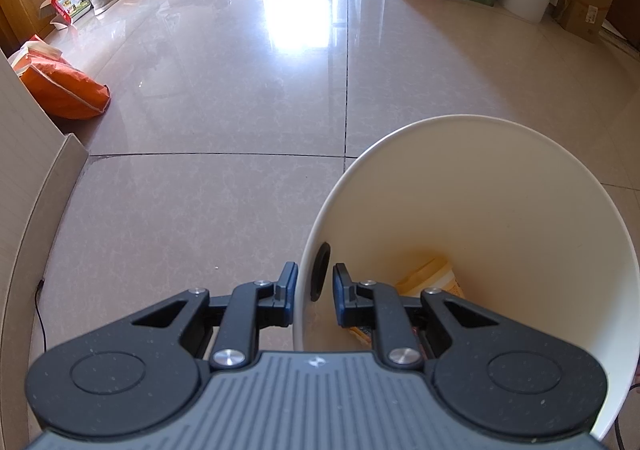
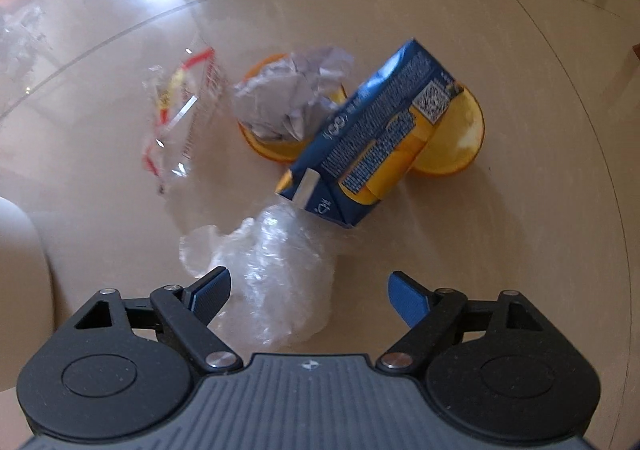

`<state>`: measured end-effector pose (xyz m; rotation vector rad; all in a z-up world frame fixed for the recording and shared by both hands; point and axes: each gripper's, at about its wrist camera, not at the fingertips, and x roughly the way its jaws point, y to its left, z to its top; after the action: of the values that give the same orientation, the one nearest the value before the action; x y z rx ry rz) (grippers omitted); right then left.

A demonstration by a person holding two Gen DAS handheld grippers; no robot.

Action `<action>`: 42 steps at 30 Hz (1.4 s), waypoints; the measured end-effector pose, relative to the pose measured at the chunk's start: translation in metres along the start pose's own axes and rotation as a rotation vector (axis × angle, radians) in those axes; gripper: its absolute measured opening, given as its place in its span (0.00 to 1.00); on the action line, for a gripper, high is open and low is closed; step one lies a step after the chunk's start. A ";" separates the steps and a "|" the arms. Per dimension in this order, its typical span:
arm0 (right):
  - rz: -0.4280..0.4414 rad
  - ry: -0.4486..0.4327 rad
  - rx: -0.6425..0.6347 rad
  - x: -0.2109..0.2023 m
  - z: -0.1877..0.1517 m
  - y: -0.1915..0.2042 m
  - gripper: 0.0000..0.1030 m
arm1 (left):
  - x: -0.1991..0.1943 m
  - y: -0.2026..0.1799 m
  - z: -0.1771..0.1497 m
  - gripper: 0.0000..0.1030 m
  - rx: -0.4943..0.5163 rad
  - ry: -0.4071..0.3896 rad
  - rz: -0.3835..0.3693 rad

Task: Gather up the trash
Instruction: 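Grasp the clear plastic bag on the table with the right tool, then carry the plastic bag over the bin and open the right tool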

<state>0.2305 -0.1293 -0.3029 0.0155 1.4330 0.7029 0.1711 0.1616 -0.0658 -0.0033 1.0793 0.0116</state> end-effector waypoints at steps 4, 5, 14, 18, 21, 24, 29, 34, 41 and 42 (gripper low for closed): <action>-0.023 -0.008 -0.040 0.007 0.000 0.004 0.87 | 0.000 -0.002 0.000 0.16 0.001 0.000 0.003; -0.027 -0.006 -0.043 0.010 0.000 0.005 0.87 | 0.000 -0.002 0.000 0.16 0.002 -0.001 0.004; -0.042 0.000 -0.098 0.021 -0.003 0.014 0.78 | 0.000 -0.003 -0.001 0.16 -0.001 -0.001 0.002; -0.008 -0.008 -0.108 0.019 -0.005 0.016 0.64 | -0.001 -0.002 -0.002 0.16 -0.001 -0.005 -0.001; 0.002 -0.003 -0.114 0.018 -0.007 0.019 0.56 | 0.000 -0.002 -0.002 0.16 -0.004 -0.004 -0.001; -0.019 -0.004 -0.132 0.016 -0.010 0.024 0.52 | 0.000 -0.002 -0.002 0.16 -0.008 -0.002 -0.002; -0.031 0.002 -0.128 0.008 -0.013 0.024 0.50 | 0.000 -0.003 0.000 0.16 -0.011 0.002 -0.001; -0.033 -0.032 0.045 -0.004 -0.017 0.021 0.49 | 0.000 -0.002 0.000 0.16 -0.013 0.001 0.000; -0.032 -0.026 0.018 -0.031 -0.025 0.025 0.49 | 0.000 -0.003 0.001 0.16 -0.013 0.002 0.001; -0.027 -0.025 0.014 -0.036 -0.026 0.026 0.49 | 0.000 -0.003 0.001 0.16 -0.011 0.001 0.000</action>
<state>0.1967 -0.1352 -0.2649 0.0157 1.4119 0.6679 0.1718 0.1589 -0.0658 -0.0131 1.0806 0.0180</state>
